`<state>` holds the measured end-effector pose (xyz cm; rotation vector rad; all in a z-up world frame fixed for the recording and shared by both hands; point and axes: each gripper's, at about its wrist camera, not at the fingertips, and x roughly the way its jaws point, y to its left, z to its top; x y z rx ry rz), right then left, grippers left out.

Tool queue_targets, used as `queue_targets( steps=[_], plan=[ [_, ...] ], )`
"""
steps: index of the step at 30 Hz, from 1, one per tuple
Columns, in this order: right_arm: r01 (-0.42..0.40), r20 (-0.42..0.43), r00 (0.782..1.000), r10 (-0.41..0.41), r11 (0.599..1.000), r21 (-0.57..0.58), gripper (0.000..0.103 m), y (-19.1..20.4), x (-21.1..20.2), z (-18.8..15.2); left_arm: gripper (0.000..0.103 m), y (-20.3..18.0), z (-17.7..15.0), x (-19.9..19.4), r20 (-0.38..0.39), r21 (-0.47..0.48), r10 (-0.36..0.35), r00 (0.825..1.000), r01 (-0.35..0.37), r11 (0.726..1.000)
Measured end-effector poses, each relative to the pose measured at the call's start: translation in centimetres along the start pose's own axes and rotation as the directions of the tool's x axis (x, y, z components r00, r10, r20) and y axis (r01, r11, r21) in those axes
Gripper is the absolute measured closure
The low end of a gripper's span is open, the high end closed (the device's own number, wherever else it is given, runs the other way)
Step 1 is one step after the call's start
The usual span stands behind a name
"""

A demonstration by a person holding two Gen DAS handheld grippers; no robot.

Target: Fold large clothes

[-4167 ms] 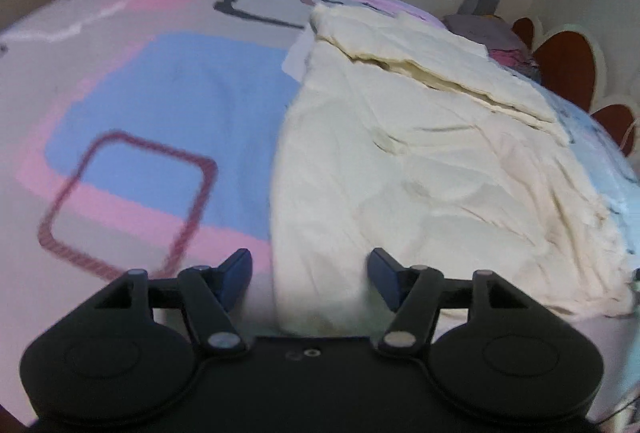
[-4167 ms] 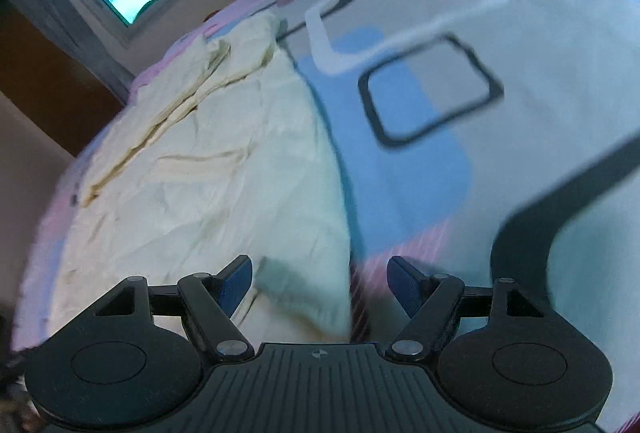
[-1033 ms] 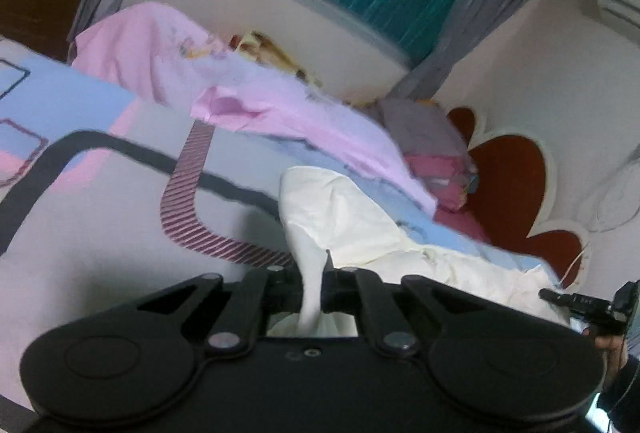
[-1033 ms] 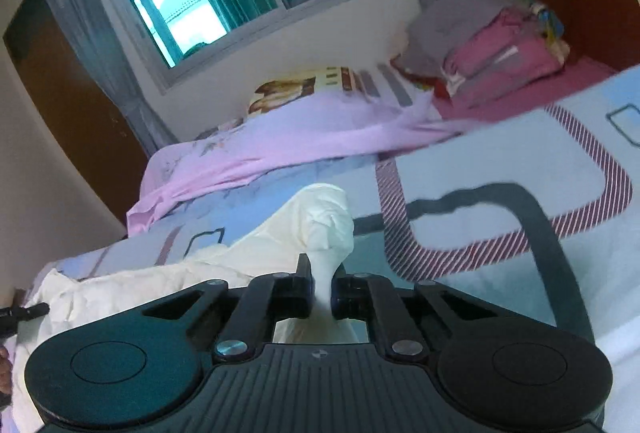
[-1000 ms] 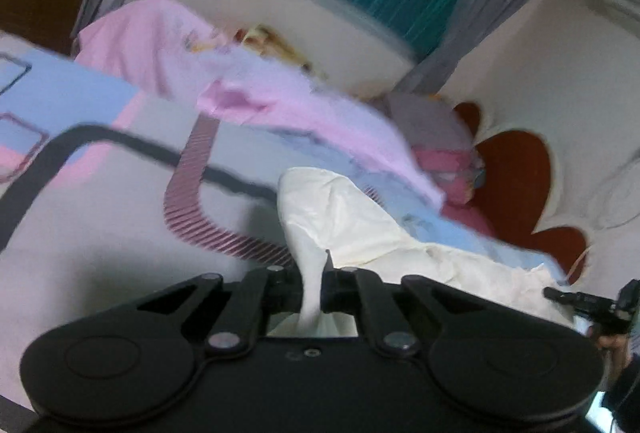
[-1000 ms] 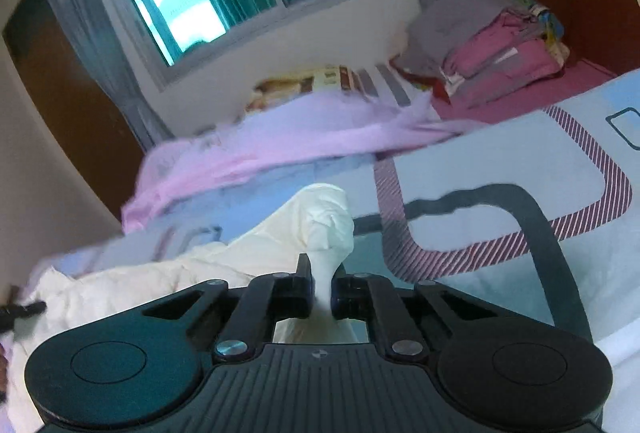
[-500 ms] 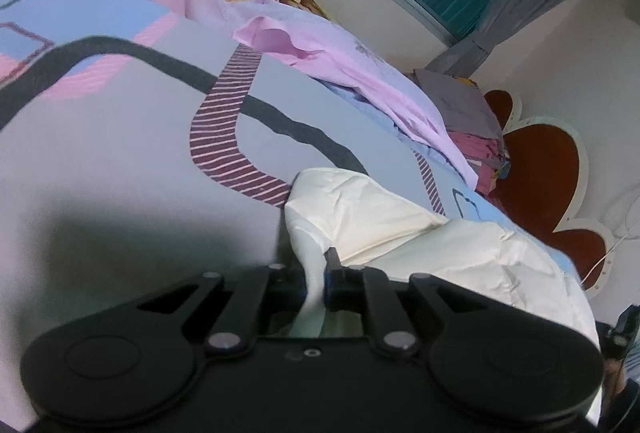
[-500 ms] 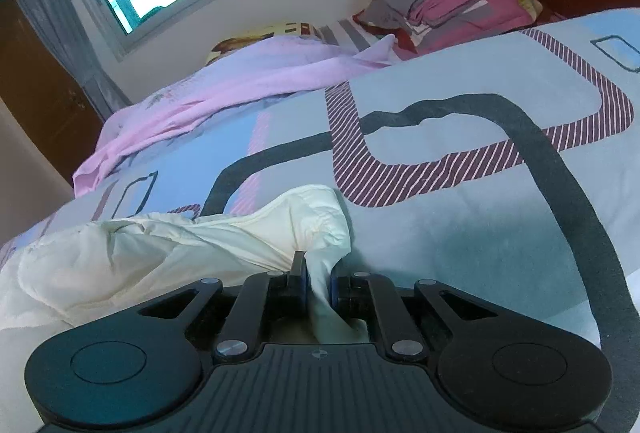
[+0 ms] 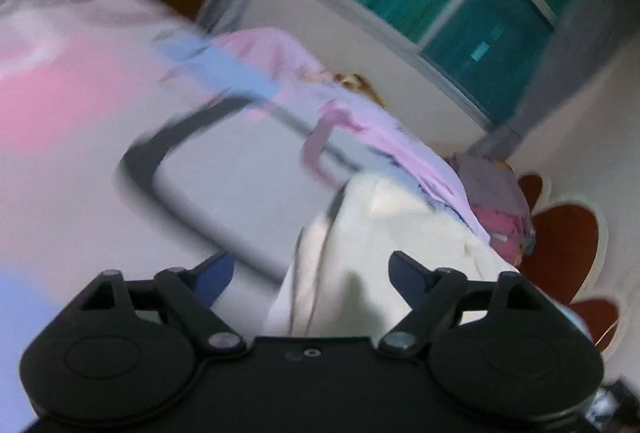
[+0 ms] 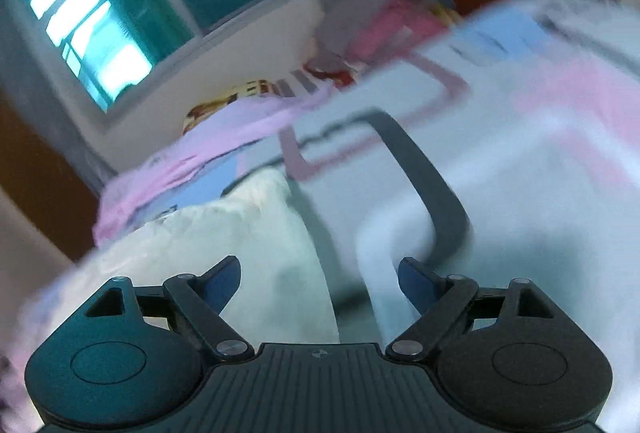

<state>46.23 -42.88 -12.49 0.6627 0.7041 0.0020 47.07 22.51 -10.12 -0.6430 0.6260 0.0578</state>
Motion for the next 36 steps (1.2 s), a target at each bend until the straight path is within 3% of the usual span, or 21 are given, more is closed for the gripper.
queue_targets(
  steps=[2, 4, 7, 10, 16, 26, 33, 36],
  plan=[
    [-0.019, -0.020, 1.000, 0.022, 0.992, 0.124, 0.017, -1.9, -1.5, -1.8, 0.023, 0.6, -2.4, -1.4, -0.015, -0.046, 0.027, 1.000, -0.028, 0.999],
    [-0.032, -0.032, 0.999, 0.040, 0.978, 0.208, 0.027, -2.8, -2.4, -3.3, 0.023, 0.7, -4.1, -2.3, -0.026, -0.098, 0.024, 0.999, -0.026, 0.995],
    [-0.054, -0.047, 0.997, 0.069, 0.961, 0.273, 0.028, -3.0, -2.8, -5.0, 0.022, 0.4, -6.1, -3.0, -0.021, -0.174, 0.011, 1.000, -0.015, 0.985],
    [-0.076, -0.062, 0.993, 0.100, 0.945, 0.318, 0.028, -2.8, -2.6, -5.3, 0.016, 0.0, -7.6, -3.3, 0.012, -0.272, 0.029, 1.000, -0.024, 0.962],
    [-0.122, -0.054, 0.986, 0.155, 0.910, 0.396, 0.028, -2.9, -1.8, -5.8, 0.022, -0.5, -8.1, -2.2, 0.031, -0.367, -0.029, 0.999, 0.038, 0.929],
    [-0.143, -0.026, 0.985, 0.169, 0.896, 0.421, 0.028, -1.9, -0.2, -6.5, 0.033, 0.0, -8.8, 0.6, 0.033, -0.441, -0.090, 0.995, 0.095, 0.892],
    [-0.133, 0.002, 0.989, 0.146, 0.898, 0.419, 0.028, -1.3, 1.2, -6.3, 0.033, -0.4, -8.3, 2.0, 0.051, -0.440, -0.088, 0.995, 0.102, 0.892],
    [-0.105, 0.005, 0.994, 0.111, 0.921, 0.376, 0.034, -0.6, 1.6, -6.2, 0.043, -0.5, -8.1, 2.5, 0.039, -0.435, -0.087, 0.995, 0.095, 0.896]
  ],
)
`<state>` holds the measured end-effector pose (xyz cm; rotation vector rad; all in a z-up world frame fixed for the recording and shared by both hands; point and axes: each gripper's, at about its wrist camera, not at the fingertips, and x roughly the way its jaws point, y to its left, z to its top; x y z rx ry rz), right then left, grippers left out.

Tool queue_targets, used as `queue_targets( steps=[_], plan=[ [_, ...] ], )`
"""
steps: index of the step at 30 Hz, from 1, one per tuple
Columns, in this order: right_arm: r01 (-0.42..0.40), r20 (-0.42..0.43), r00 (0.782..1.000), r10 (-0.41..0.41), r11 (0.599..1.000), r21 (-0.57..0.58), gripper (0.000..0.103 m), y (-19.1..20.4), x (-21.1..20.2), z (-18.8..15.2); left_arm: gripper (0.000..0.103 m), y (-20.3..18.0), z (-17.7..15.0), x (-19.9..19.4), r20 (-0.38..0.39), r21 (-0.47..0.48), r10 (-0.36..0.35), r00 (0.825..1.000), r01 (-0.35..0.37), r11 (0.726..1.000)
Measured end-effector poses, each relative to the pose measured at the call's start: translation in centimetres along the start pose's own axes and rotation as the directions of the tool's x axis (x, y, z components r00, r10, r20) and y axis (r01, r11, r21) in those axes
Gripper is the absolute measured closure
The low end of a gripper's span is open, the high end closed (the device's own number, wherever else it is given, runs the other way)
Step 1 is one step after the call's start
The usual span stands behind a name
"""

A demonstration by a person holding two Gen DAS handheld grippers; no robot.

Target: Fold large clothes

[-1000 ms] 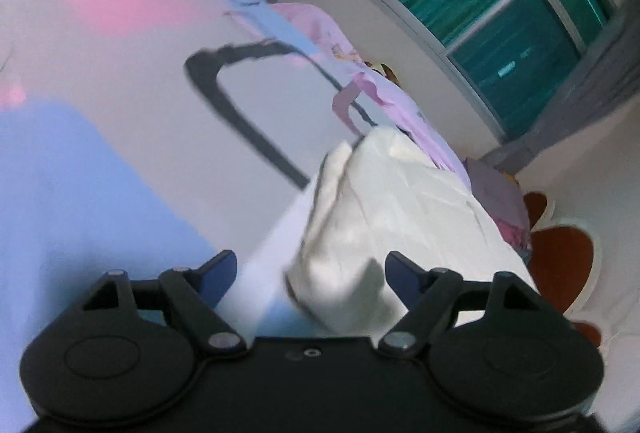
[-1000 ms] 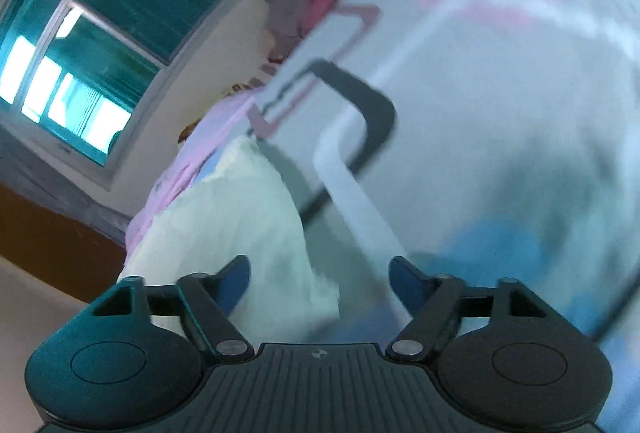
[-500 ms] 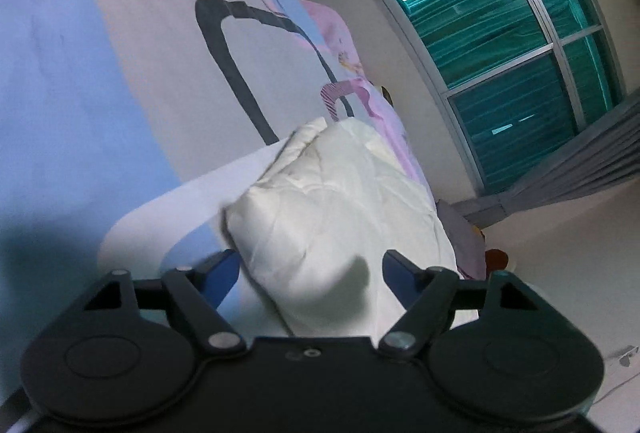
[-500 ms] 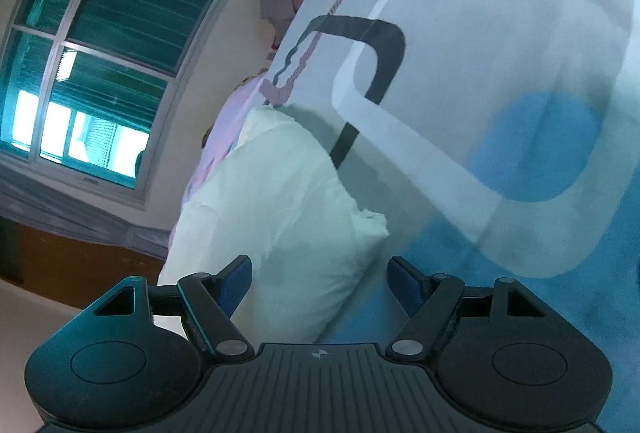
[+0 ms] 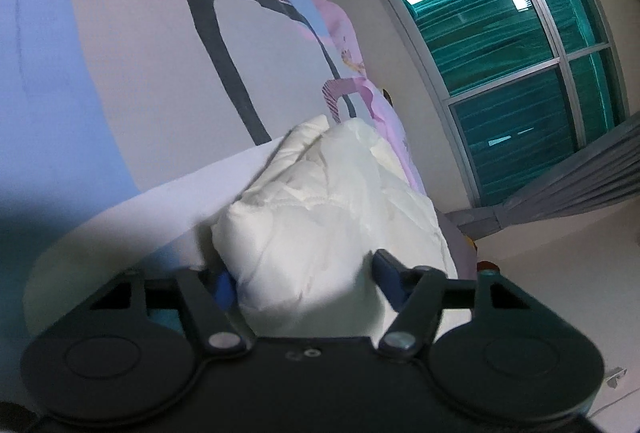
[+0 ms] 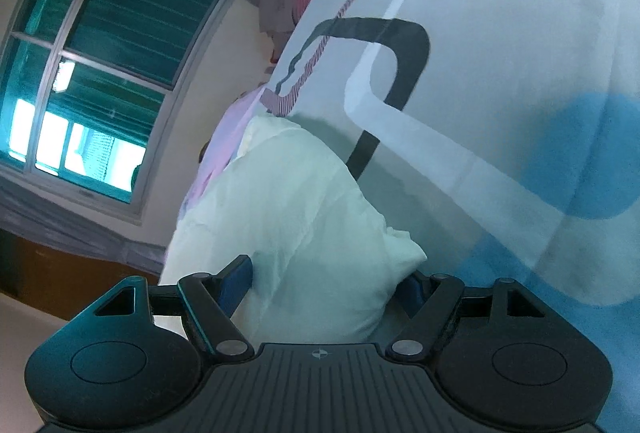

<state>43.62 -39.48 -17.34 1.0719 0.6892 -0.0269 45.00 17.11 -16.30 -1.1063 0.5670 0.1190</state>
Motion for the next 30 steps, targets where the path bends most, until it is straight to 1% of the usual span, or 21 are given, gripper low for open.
queue_targets(
  steps=[1, 2, 3, 4, 5, 6, 7, 9, 12, 16, 19, 23, 30],
  plan=[
    [0.010, 0.003, 1.000, -0.010, 1.000, -0.011, 0.035, 0.1, 0.1, 0.0, 0.049, 0.0, 0.1, 0.2, -0.006, 0.002, 0.007, 1.000, -0.007, 1.000],
    [0.015, 0.006, 1.000, -0.015, 1.000, -0.016, 0.041, 0.2, 0.2, 0.0, 0.051, 0.1, 0.1, 0.4, -0.009, 0.008, 0.010, 1.000, -0.010, 1.000],
    [0.018, 0.005, 1.000, -0.018, 1.000, -0.019, 0.050, 0.3, 0.3, 0.0, 0.055, 0.1, 0.1, 0.5, -0.009, 0.019, 0.013, 1.000, -0.012, 1.000],
    [0.012, 0.001, 1.000, -0.012, 1.000, -0.022, 0.054, 0.3, 0.4, 0.1, 0.062, 0.1, 0.0, 0.6, -0.011, 0.031, 0.011, 1.000, -0.011, 0.999],
    [0.004, 0.000, 1.000, -0.004, 1.000, -0.030, 0.063, 0.4, 0.4, 0.1, 0.065, 0.0, 0.0, 0.7, -0.015, 0.039, 0.006, 1.000, -0.006, 0.999],
    [0.003, 0.000, 1.000, -0.003, 0.999, -0.047, 0.069, 0.7, 0.3, 0.1, 0.072, 0.0, 0.0, 0.7, -0.018, 0.044, 0.001, 1.000, 0.000, 0.999],
    [0.005, 0.001, 1.000, -0.005, 0.998, -0.067, 0.072, 1.1, 0.1, 0.0, 0.077, 0.0, 0.0, 0.6, -0.020, 0.046, -0.008, 1.000, 0.009, 0.999],
    [0.002, 0.005, 1.000, -0.002, 0.995, -0.099, 0.078, 1.7, -0.5, 0.0, 0.081, -0.7, 0.0, 0.2, -0.014, 0.070, -0.013, 1.000, 0.014, 0.997],
    [-0.012, 0.010, 1.000, 0.013, 0.993, -0.120, 0.081, 2.4, -1.5, -0.1, 0.084, -1.3, 0.0, -0.8, -0.007, 0.084, -0.025, 1.000, 0.026, 0.996],
    [-0.020, 0.014, 1.000, 0.022, 0.987, -0.158, 0.082, 3.2, -3.4, -0.3, 0.084, -2.2, -0.2, -3.0, -0.002, 0.108, -0.041, 0.999, 0.041, 0.993],
    [-0.026, 0.005, 1.000, 0.027, 0.982, -0.185, 0.082, 3.5, -5.3, -0.4, 0.084, -2.5, -0.8, -5.3, -0.003, 0.132, -0.042, 0.999, 0.043, 0.990],
    [-0.026, -0.009, 1.000, 0.025, 0.979, -0.201, 0.082, 2.6, -8.2, -1.3, 0.084, -2.0, -2.0, -8.1, -0.011, 0.142, -0.033, 0.999, 0.034, 0.989],
    [-0.025, -0.029, 0.999, 0.020, 0.980, -0.199, 0.082, -0.5, -13.7, -3.6, 0.084, 0.1, -5.0, -13.6, -0.013, 0.130, -0.018, 1.000, 0.019, 0.991]
  ],
)
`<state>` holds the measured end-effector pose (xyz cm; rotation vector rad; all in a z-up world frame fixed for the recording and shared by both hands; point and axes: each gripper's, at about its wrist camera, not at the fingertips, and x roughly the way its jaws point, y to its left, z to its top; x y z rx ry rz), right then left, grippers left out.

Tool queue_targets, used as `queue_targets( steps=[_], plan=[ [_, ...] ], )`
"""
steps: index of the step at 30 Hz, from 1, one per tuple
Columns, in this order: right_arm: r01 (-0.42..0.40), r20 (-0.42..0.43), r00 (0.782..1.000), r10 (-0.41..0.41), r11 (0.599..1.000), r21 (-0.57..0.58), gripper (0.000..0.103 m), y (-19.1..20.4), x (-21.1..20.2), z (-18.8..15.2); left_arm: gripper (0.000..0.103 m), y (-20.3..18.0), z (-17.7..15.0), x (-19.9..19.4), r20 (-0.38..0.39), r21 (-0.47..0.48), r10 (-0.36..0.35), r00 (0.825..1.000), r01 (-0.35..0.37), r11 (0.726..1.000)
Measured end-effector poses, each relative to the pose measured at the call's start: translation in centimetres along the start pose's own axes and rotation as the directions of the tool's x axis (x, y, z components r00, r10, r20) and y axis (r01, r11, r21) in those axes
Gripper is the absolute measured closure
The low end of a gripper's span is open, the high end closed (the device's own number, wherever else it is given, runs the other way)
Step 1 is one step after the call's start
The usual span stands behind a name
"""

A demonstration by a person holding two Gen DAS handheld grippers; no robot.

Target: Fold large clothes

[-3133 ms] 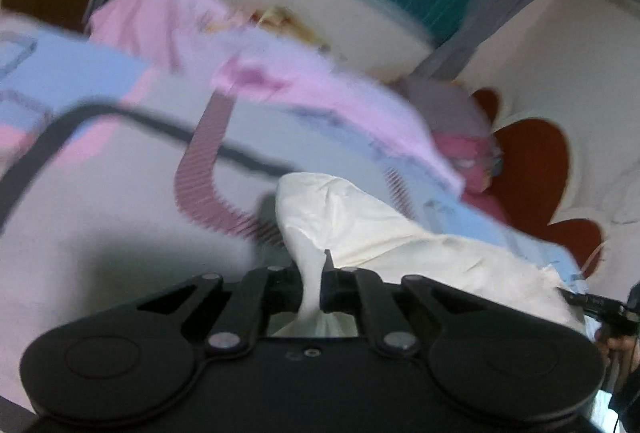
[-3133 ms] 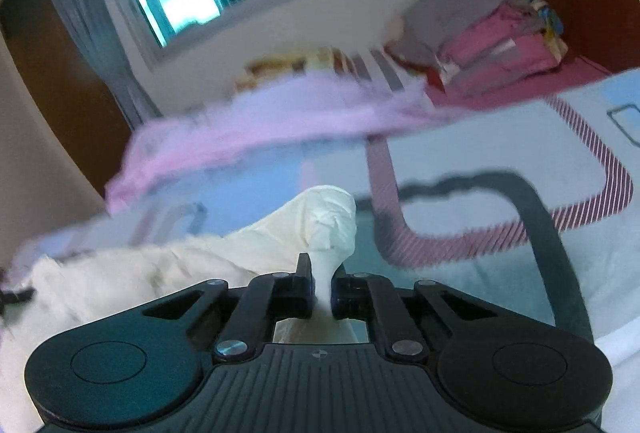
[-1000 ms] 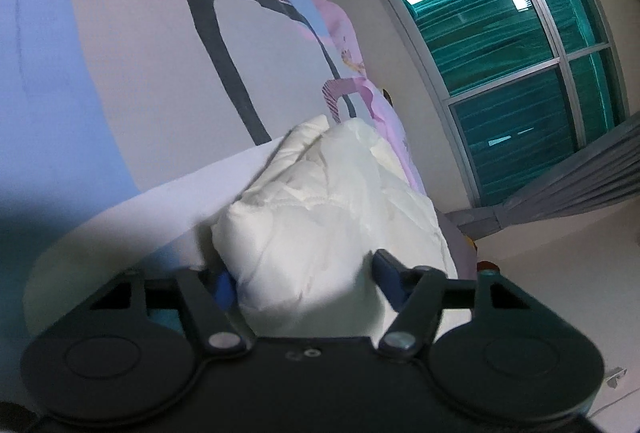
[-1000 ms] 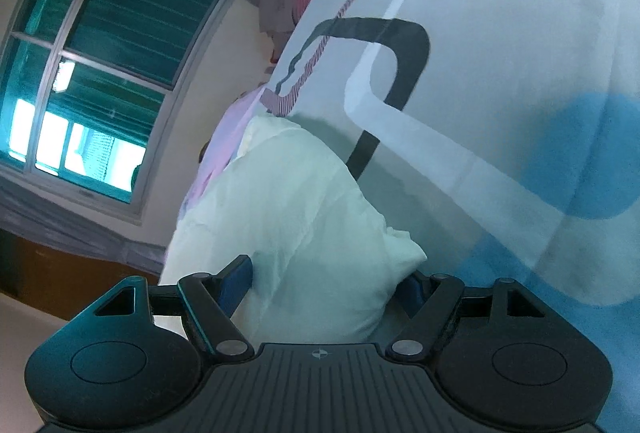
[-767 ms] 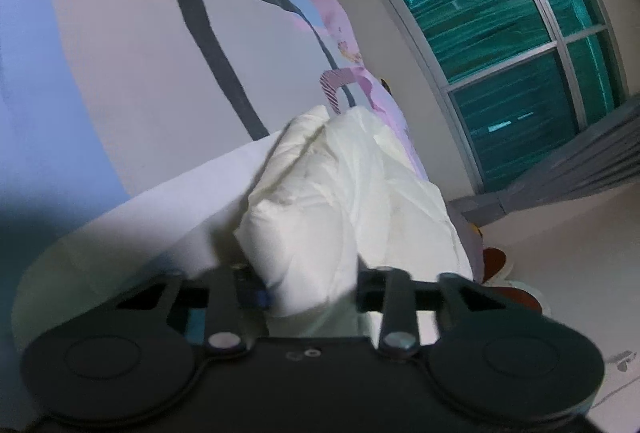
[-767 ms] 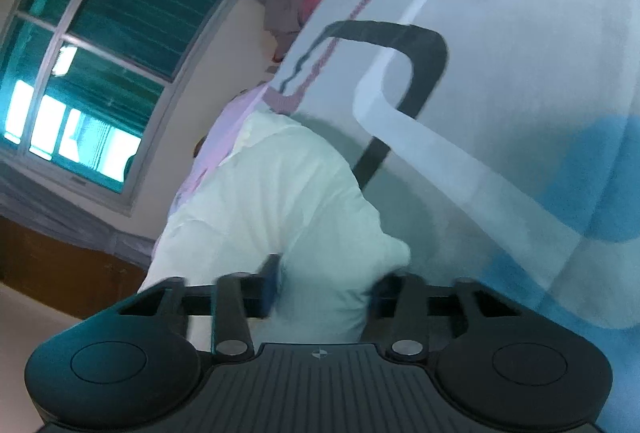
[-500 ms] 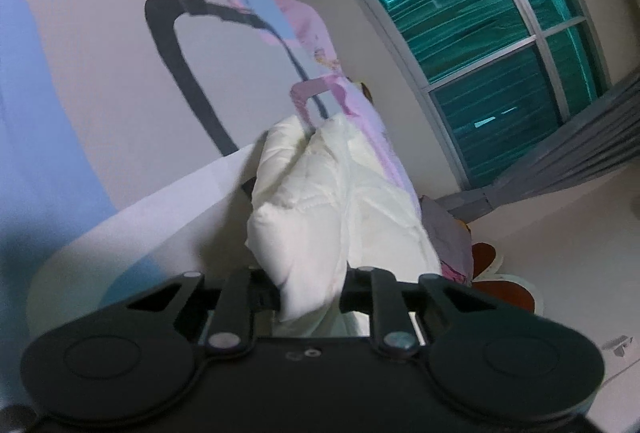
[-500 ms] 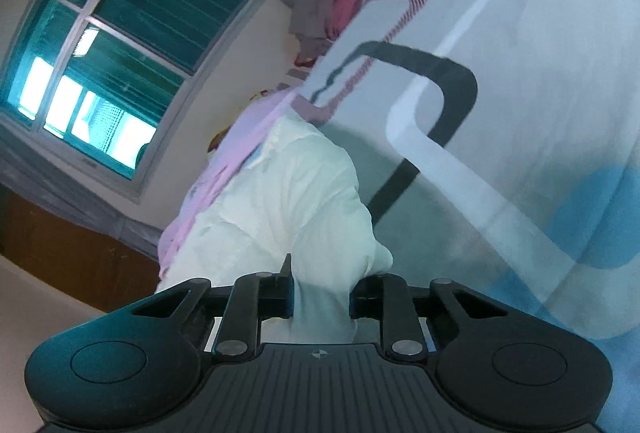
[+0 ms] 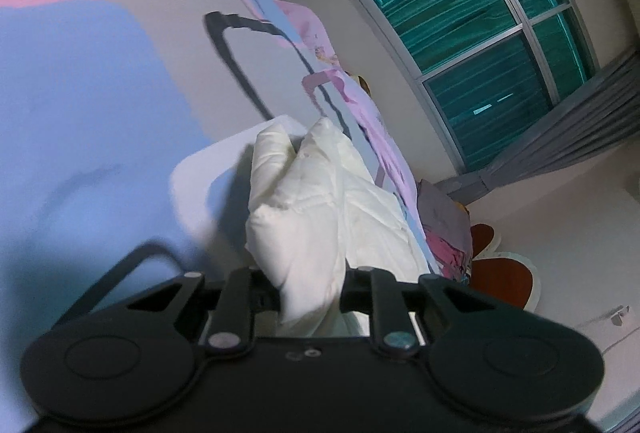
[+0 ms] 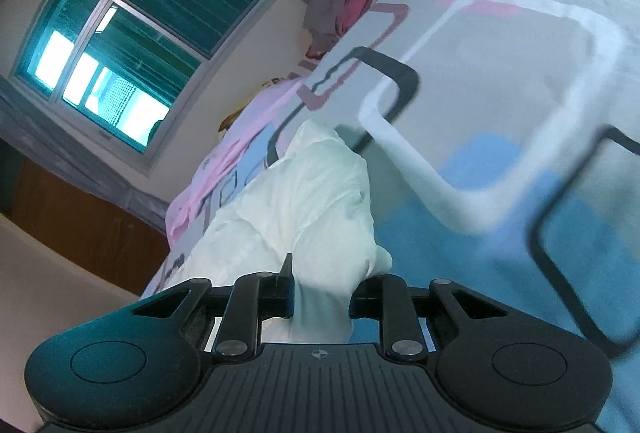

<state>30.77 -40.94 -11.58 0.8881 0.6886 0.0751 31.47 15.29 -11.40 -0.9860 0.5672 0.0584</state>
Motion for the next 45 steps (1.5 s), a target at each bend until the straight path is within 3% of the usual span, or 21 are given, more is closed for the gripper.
queue_targets(
  steps=[11, 27, 29, 31, 32, 34, 37, 38, 40, 41, 42, 44, 45],
  plan=[
    [-0.007, -0.024, 1.000, 0.007, 1.000, 0.012, 0.082, -2.9, -6.3, -3.4, 0.084, 2.0, -3.8, -6.1, -0.006, 0.017, 0.023, 1.000, -0.023, 1.000],
    [0.016, -0.039, 0.999, -0.016, 1.000, 0.021, 0.082, -5.0, -7.8, -5.3, 0.084, 4.0, -4.5, -6.3, -0.018, 0.040, 0.052, 0.998, -0.051, 0.998],
    [0.026, -0.045, 0.999, -0.025, 0.999, 0.028, 0.082, -5.3, -7.1, -5.3, 0.082, 3.9, -4.7, -5.8, -0.030, 0.069, 0.088, 0.996, -0.086, 0.994],
    [0.043, -0.055, 0.998, -0.042, 0.998, 0.035, 0.081, -6.0, -6.6, -5.5, 0.070, 4.2, -4.8, -5.4, -0.030, 0.072, 0.106, 0.994, -0.104, 0.992],
    [0.055, -0.058, 0.997, -0.054, 0.998, 0.027, 0.075, -6.2, -6.4, -5.6, 0.064, 4.5, -4.9, -5.3, -0.028, 0.064, 0.114, 0.993, -0.112, 0.992],
    [0.100, -0.063, 0.993, -0.100, 0.995, -0.001, 0.050, -6.4, -6.0, -5.4, 0.050, 5.1, -5.0, -5.4, -0.019, 0.030, 0.121, 0.993, -0.120, 0.992],
    [0.120, -0.039, 0.992, -0.120, 0.993, -0.006, 0.040, -6.6, -7.1, -4.5, 0.036, 5.2, -5.1, -6.6, -0.003, -0.013, 0.120, 0.993, -0.120, 0.993],
    [0.149, 0.003, 0.989, -0.149, 0.989, -0.017, 0.031, -6.5, -8.0, -4.3, 0.033, 5.1, -5.2, -7.4, 0.015, -0.011, 0.132, 0.991, -0.132, 0.991],
    [0.158, 0.063, 0.986, -0.156, 0.987, -0.032, 0.029, -6.5, -10.1, -4.0, 0.033, 4.9, -5.4, -9.1, 0.052, 0.003, 0.142, 0.989, -0.142, 0.990],
    [0.149, 0.084, 0.986, -0.146, 0.988, -0.036, 0.032, -6.6, -11.1, -4.0, 0.033, 5.0, -5.5, -9.9, 0.059, -0.002, 0.134, 0.989, -0.134, 0.991],
    [0.136, 0.105, 0.986, -0.130, 0.989, -0.051, 0.064, -6.6, -12.1, -4.0, 0.033, 5.1, -5.5, -10.5, 0.063, -0.009, 0.128, 0.990, -0.128, 0.992],
    [0.136, 0.096, 0.987, -0.126, 0.985, -0.102, 0.101, -5.8, -13.0, -4.3, 0.034, 5.2, -5.7, -11.4, 0.071, -0.019, 0.119, 0.990, -0.118, 0.993],
    [0.134, 0.102, 0.987, -0.122, 0.982, -0.131, 0.101, -5.3, -13.2, -4.5, 0.035, 5.3, -5.9, -11.6, 0.070, -0.025, 0.111, 0.991, -0.109, 0.994]
  ],
)
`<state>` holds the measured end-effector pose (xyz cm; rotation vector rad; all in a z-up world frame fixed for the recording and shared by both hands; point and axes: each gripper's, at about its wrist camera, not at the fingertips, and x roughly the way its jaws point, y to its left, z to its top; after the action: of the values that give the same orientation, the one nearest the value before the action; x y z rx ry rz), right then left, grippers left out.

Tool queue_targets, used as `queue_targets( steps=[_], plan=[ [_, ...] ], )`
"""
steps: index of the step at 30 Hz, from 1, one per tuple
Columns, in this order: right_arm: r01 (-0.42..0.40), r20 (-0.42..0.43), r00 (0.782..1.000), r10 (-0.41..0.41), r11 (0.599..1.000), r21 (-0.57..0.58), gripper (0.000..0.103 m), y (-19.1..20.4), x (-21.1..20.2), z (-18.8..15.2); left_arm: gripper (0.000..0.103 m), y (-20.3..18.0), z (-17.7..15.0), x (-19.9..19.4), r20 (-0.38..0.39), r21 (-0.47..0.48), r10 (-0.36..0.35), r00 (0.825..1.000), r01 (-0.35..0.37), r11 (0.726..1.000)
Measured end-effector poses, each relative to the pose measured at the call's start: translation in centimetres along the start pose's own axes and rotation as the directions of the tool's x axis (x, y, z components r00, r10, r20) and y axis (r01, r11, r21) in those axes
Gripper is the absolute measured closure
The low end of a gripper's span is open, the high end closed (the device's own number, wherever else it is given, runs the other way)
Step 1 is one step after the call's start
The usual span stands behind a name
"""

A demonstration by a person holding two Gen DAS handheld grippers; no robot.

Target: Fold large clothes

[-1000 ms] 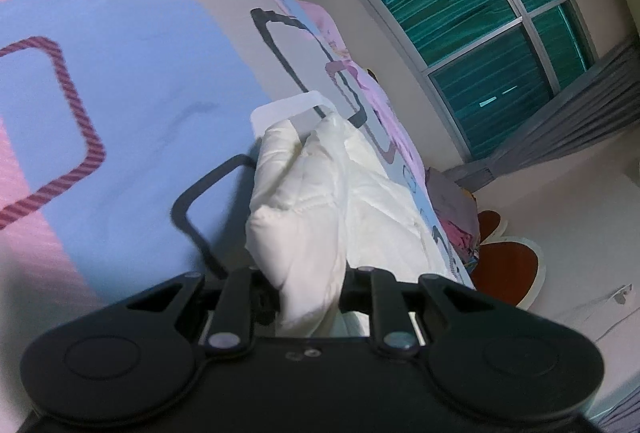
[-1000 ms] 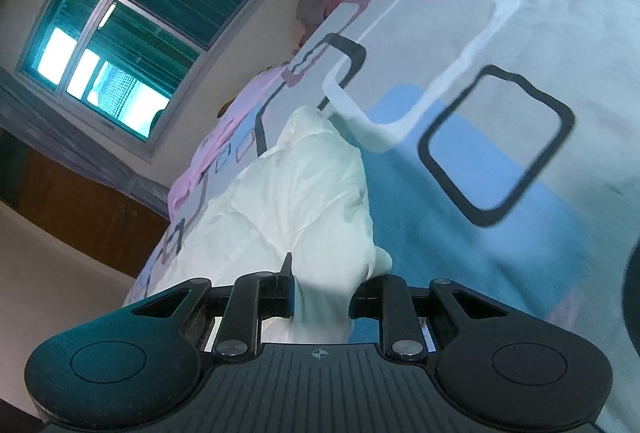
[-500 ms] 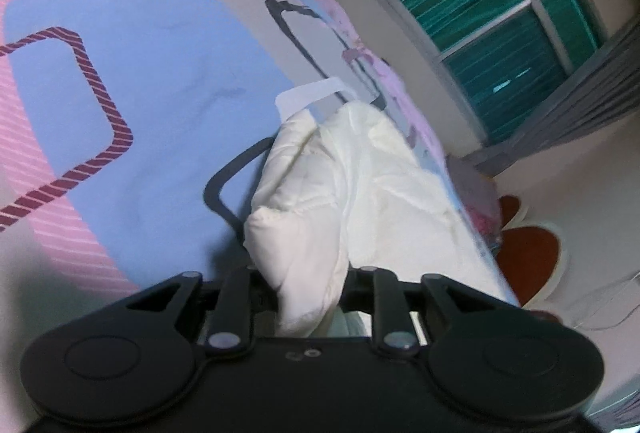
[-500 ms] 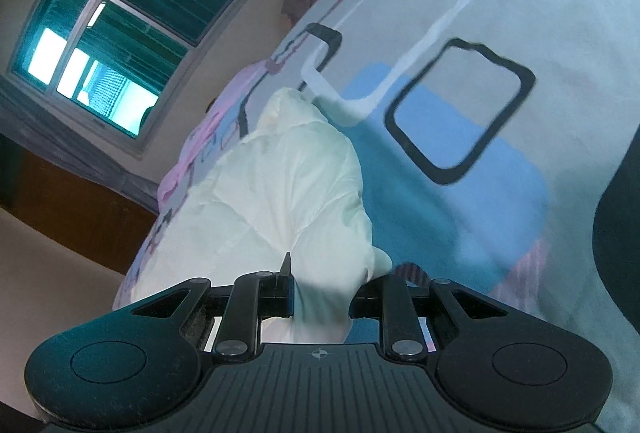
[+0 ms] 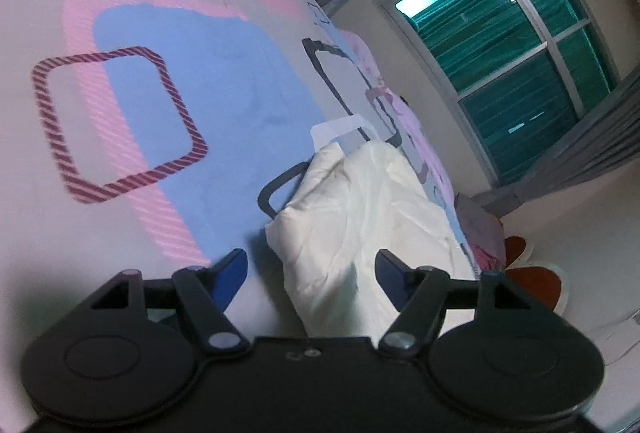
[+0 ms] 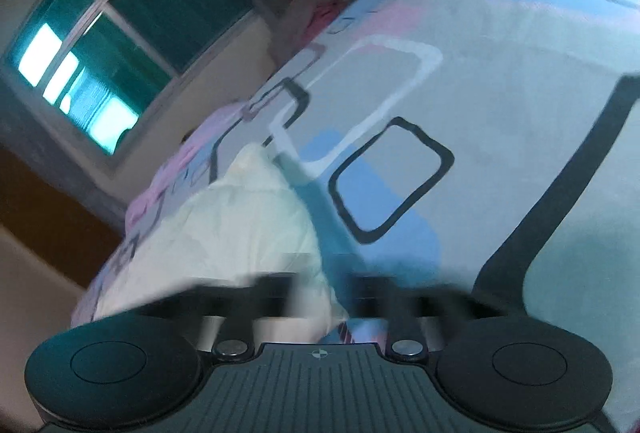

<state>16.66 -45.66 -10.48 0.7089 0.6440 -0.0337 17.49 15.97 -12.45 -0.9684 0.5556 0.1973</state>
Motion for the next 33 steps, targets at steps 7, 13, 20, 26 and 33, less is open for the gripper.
queue_targets(
  steps=[7, 13, 20, 26, 33],
  plan=[
    [-0.084, -0.022, 0.996, 0.081, 0.973, -0.215, 0.101, 8.0, 0.9, -1.8, 0.038, -0.2, -0.1, 2.0, -0.055, -0.008, -0.011, 0.998, 0.010, 1.000],
    [-0.173, -0.099, 0.984, 0.151, 0.945, -0.277, 0.101, 13.9, 4.5, -3.8, 0.038, -0.3, 0.8, 3.5, -0.096, -0.011, -0.026, 0.995, 0.025, 1.000],
    [-0.222, -0.170, 0.971, 0.170, 0.903, -0.368, 0.101, 18.9, 8.7, -5.7, 0.039, -0.6, 0.7, 6.1, -0.118, -0.001, -0.027, 0.993, 0.027, 1.000],
    [-0.244, -0.237, 0.959, 0.153, 0.871, -0.426, 0.101, 21.9, 12.8, -7.6, 0.053, -0.4, 0.9, 6.9, -0.120, -0.013, -0.041, 0.992, 0.040, 0.999],
    [-0.173, -0.294, 0.955, 0.046, 0.890, -0.423, 0.103, 19.9, 17.9, -10.5, 0.070, -1.0, 0.7, 7.1, -0.111, 0.080, -0.054, 0.992, 0.063, 0.995]
  ],
)
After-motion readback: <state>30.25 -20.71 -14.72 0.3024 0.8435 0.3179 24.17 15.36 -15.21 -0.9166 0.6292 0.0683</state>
